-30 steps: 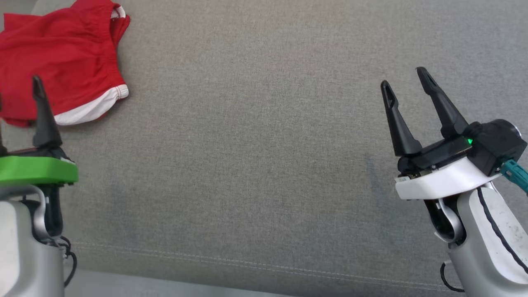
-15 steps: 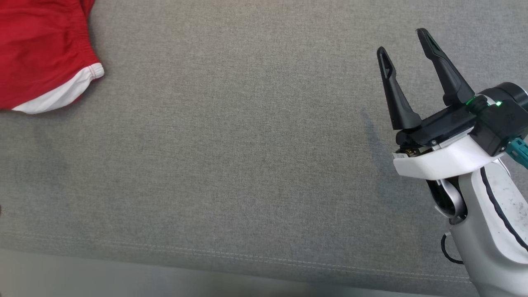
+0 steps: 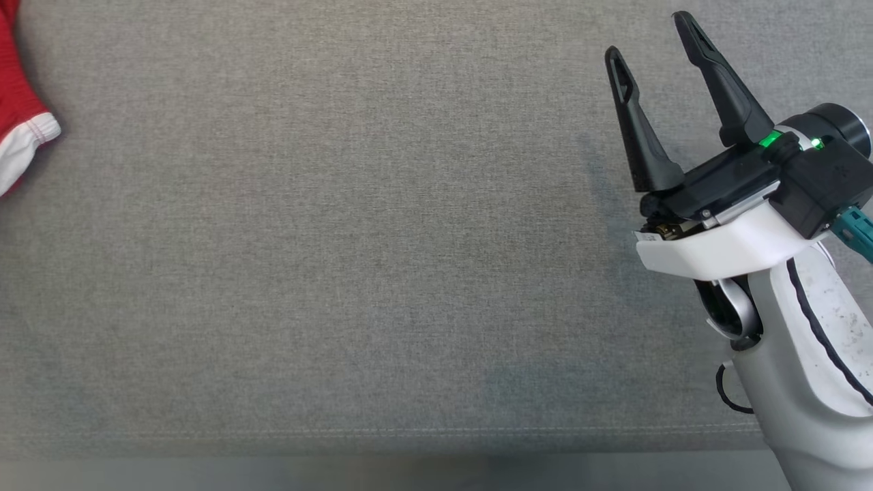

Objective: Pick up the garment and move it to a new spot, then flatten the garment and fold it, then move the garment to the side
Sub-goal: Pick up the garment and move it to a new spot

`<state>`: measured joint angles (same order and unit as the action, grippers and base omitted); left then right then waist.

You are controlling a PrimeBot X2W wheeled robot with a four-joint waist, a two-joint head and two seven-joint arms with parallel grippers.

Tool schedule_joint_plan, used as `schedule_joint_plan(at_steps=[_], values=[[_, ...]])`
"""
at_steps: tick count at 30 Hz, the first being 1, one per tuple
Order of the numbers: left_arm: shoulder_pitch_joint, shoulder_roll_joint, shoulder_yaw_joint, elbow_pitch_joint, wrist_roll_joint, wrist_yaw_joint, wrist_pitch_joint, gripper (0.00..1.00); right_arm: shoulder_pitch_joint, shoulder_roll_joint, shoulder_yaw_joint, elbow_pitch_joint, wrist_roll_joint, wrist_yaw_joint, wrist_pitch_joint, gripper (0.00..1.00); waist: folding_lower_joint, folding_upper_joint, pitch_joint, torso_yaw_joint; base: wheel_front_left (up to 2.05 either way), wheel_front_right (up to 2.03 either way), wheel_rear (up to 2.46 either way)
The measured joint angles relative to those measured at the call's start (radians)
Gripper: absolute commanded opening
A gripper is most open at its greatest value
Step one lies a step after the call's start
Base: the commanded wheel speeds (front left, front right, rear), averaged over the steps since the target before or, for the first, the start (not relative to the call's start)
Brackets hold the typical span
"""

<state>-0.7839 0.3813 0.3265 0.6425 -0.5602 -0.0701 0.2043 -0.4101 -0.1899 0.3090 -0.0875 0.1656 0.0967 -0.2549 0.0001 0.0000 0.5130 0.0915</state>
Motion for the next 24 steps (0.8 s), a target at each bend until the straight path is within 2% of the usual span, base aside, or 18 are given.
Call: schedule_joint_plan(at_steps=[6,11,12,13,24], values=[[-0.023,0.019,-0.016,0.102,0.007,0.046,0.122,1.00,-0.013,0.001,-0.007,0.000,-0.001,0.000,0.000,1.00,0.0000,0.0000,0.030,-0.043,0.00,0.00,0.00],[-0.026,0.027,-0.070,0.132,0.039,0.057,0.175,1.00,-0.014,0.003,-0.017,0.002,-0.006,0.000,0.000,1.00,-0.0001,0.0000,0.050,-0.060,0.00,0.00,0.00],[-0.031,0.030,-0.073,0.134,0.040,0.062,0.180,0.45,-0.015,0.004,-0.017,0.002,-0.006,0.000,0.000,1.00,-0.0001,0.0000,0.052,-0.061,0.00,0.00,0.00],[-0.040,0.033,-0.074,0.139,0.040,0.062,0.186,0.00,-0.015,0.004,-0.016,0.003,-0.006,0.000,0.000,1.00,-0.0001,0.0000,0.053,-0.062,0.00,0.00,0.00],[-0.100,0.023,-0.098,0.170,0.040,0.051,0.172,0.00,-0.024,0.007,-0.021,0.022,-0.007,0.000,0.000,1.00,0.0000,0.0000,0.034,-0.052,0.00,0.00,0.00]])
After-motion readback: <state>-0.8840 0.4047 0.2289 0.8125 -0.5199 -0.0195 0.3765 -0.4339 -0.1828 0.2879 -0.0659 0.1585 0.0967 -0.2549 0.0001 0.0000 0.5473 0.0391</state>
